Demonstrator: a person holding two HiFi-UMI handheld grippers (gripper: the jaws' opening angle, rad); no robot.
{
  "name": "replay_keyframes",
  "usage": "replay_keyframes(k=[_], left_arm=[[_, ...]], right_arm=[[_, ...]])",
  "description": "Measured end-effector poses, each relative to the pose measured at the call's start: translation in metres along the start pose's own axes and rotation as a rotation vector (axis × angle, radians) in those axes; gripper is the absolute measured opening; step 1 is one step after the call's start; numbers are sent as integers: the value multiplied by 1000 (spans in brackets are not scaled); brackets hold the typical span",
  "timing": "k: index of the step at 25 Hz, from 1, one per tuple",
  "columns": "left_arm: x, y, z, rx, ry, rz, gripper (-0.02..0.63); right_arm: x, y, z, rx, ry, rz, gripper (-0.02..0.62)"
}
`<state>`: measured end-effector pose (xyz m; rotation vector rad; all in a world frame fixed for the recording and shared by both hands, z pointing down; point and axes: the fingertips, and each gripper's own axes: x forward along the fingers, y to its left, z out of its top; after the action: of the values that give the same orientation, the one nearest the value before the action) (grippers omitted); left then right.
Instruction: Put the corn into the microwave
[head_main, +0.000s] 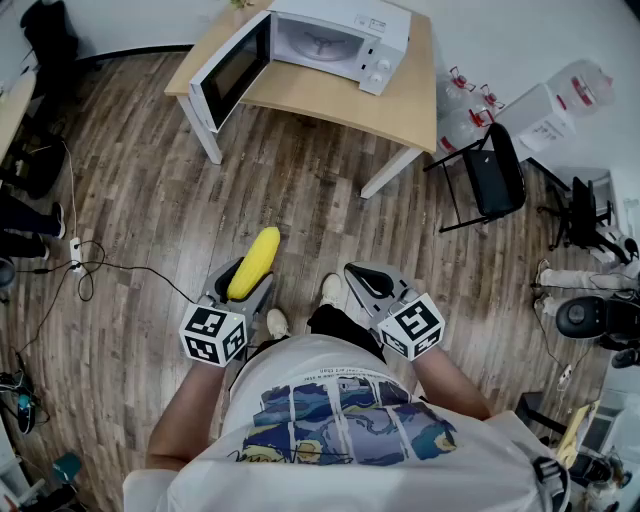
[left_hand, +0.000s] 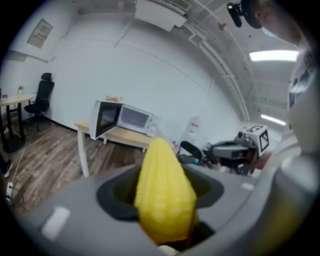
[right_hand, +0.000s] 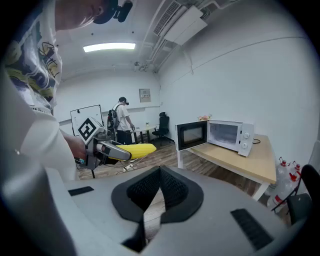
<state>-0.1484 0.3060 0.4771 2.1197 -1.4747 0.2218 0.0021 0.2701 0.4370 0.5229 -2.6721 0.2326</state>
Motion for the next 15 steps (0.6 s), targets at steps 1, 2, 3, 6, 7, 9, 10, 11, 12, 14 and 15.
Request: replay_keyframes(k=[1, 2, 3, 6, 7, 9, 10, 11, 12, 14, 15], left_arm=[[-1, -1, 1, 2, -1, 1, 258], [-1, -2, 3, 5, -4, 0, 258], [0, -3, 6, 10, -7, -2, 258], [10, -3, 12, 25, -10, -15, 258], [15, -2, 14, 29, -7, -18, 258], [27, -2, 18, 33, 0, -20, 258], [34, -2, 22, 32, 1, -18, 258], [42, -1, 27, 31, 1, -15, 258], [51, 1, 32, 32, 2, -9, 258], [70, 5, 45, 35, 5, 4, 258], [80, 7, 52, 36, 6, 9, 258]], right_arm=[[-4, 0, 3, -1, -3, -7, 9], [-7, 0, 5, -2, -5, -15, 9], [-9, -2, 7, -2, -8, -24, 9], [-10, -11, 4, 10, -10, -54, 9], [-10, -14, 2, 17, -8, -62, 9], [-11, -23, -1, 28, -3, -68, 9], [-11, -30, -2, 30, -2, -67, 9], [-9, -38, -1, 31, -2, -66, 9], [-6, -49, 0, 31, -3, -65, 9], [1, -75, 8, 35, -18, -63, 9], [3, -88, 14, 35, -30, -62, 9]])
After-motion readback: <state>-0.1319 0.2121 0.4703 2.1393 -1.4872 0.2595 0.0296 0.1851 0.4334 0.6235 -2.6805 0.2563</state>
